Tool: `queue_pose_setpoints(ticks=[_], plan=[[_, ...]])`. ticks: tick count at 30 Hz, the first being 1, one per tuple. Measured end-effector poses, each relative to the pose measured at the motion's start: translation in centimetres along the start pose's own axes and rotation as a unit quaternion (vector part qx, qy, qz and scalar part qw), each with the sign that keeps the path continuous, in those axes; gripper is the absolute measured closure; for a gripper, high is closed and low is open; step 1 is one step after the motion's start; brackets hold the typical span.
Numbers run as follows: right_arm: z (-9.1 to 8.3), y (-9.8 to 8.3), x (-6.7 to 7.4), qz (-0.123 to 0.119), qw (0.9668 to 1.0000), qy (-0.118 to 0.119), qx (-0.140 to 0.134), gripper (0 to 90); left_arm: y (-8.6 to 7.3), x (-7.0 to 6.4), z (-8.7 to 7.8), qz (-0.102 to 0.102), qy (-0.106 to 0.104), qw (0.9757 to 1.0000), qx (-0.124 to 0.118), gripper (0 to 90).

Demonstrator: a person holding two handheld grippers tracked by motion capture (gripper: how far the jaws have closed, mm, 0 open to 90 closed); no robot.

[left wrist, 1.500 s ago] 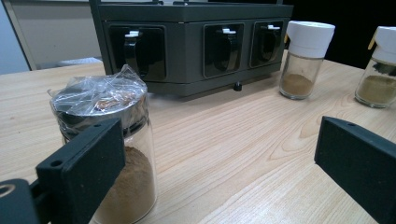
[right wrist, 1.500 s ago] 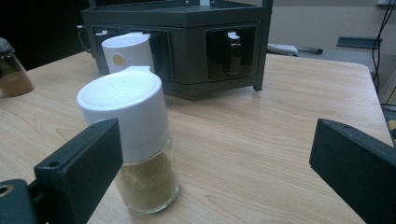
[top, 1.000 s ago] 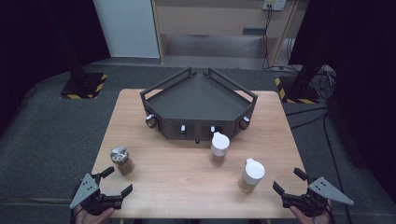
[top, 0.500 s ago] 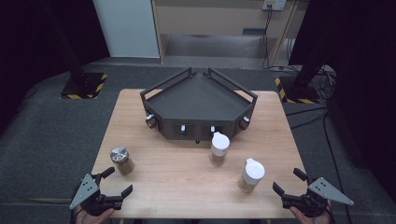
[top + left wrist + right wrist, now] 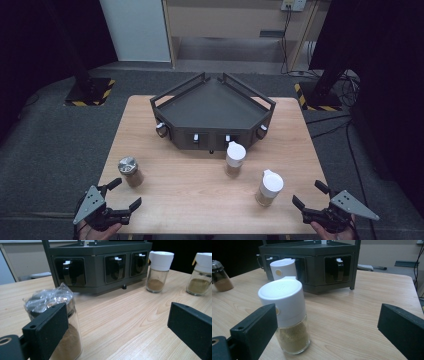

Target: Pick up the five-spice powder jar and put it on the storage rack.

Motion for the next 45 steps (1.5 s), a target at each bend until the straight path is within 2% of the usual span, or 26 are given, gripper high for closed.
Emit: queue_pose_setpoints(ticks=[4,10,18,28,36,45], plan=[[0.0,0.0,0.1,0.001,1.0000,-0.003,-0.001,1.5,0.4,0.1,0.0,-0.003,-0.001,1.0000,0.001,2.0],[-0.1,0.0,0.0,0.007,0.9999,-0.009,-0.001,1.1,1.2,0.3,-0.3,-0.004,0.014,0.9999,0.000,1.4],[-0.1,0.0,0.0,0.010,0.9999,-0.010,-0.001,0.8,2.4,1.2,-0.5,-0.002,0.030,0.9995,0.007,0.7],[-0.1,0.0,0.2,0.006,0.9999,-0.013,0.001,0.8,3.4,2.5,0.4,-0.003,0.049,0.9983,0.031,0.8],[0.0,0.1,0.2,0.002,0.9999,-0.010,0.003,1.1,2.8,4.1,1.8,-0.025,0.056,0.9973,0.042,2.0],[0.0,0.1,0.2,0.001,1.0000,-0.008,0.004,1.7,2.2,4.9,3.5,-0.031,0.052,0.9967,0.055,2.9]])
Point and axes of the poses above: each handheld gripper's, and its own axes: z roughly forward along the jaws, y roughly out of its top, x roughly to its left, the point moved 1 cm from there along z, roughly forward along the jaws, and after that the axes turned 7 degrees about z, right-handed, at the moved point
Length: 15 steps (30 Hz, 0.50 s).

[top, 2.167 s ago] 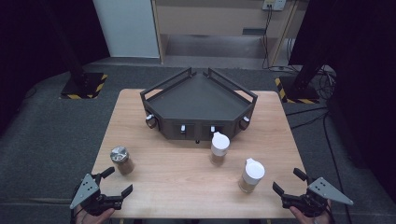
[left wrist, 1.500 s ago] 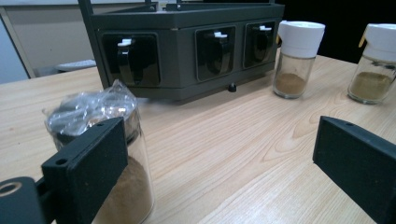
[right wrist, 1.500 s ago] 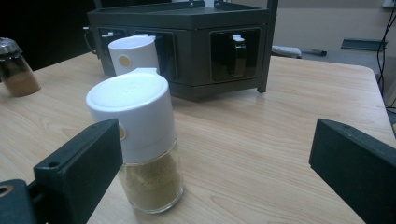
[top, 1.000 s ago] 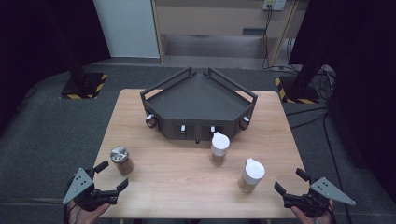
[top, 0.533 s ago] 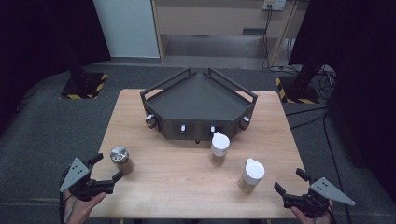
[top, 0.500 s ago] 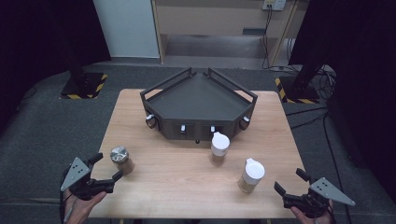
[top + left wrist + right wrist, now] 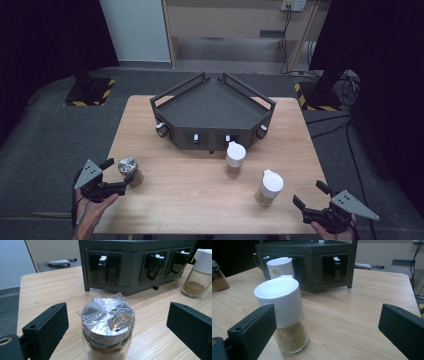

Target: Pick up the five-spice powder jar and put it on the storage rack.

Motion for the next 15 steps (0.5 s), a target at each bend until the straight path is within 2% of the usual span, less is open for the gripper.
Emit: queue_pose_setpoints(ticks=[6,15], plan=[[0.0,0.0,0.0,0.000,1.0000,0.000,0.001,2.0,-0.4,0.5,0.9,-0.008,-0.002,1.0000,0.003,4.7],[0.0,0.0,-0.1,0.002,1.0000,0.000,0.001,2.3,-1.2,0.6,2.1,-0.009,0.000,1.0000,0.000,11.4]])
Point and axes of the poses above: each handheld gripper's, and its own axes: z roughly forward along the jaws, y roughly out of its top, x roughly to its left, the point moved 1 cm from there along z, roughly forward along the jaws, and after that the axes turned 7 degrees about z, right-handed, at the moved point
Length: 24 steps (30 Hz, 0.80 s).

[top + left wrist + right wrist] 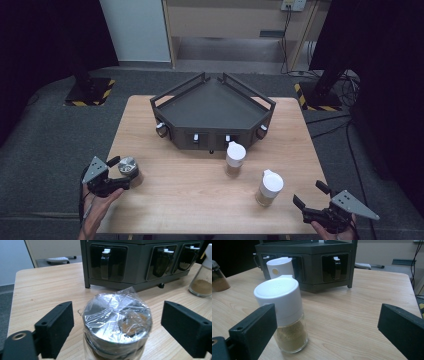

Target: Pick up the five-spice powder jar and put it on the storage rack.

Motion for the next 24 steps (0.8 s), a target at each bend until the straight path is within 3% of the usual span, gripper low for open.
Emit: queue_pose_setpoints(ticks=[9,20,24], plan=[[0.0,0.0,0.0,-0.001,1.0000,0.000,0.000,2.6,-0.9,0.1,0.5,0.008,0.000,0.9999,-0.013,32.0],[0.0,0.0,0.0,-0.001,1.0000,0.000,-0.001,2.8,-1.1,0.3,0.5,0.009,-0.006,0.9997,-0.021,33.7],[0.0,0.0,0.0,0.000,1.0000,0.000,-0.002,2.9,-0.6,0.4,0.6,0.011,-0.018,0.9996,-0.021,33.7]])
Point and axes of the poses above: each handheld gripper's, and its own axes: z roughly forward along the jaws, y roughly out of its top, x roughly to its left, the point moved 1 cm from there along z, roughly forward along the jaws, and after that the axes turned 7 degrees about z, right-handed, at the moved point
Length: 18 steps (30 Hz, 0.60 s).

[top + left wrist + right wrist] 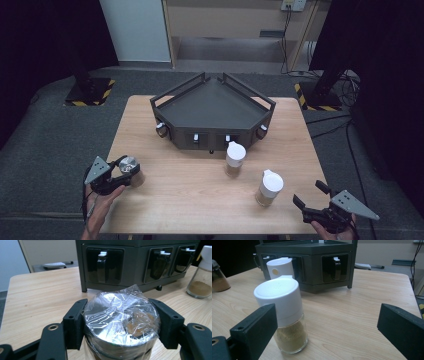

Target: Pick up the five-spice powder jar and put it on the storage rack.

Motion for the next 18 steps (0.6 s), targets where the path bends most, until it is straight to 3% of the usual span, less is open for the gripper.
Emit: queue_pose_setpoints(ticks=[5,18], plan=[[0.0,0.0,0.0,0.000,1.0000,0.001,0.000,3.0,0.9,0.0,0.2,0.005,-0.014,0.9999,-0.002,33.6],[0.0,0.0,-0.1,0.000,1.0000,0.002,0.000,3.1,4.9,-0.2,1.8,0.030,-0.066,0.9973,-0.010,33.7]])
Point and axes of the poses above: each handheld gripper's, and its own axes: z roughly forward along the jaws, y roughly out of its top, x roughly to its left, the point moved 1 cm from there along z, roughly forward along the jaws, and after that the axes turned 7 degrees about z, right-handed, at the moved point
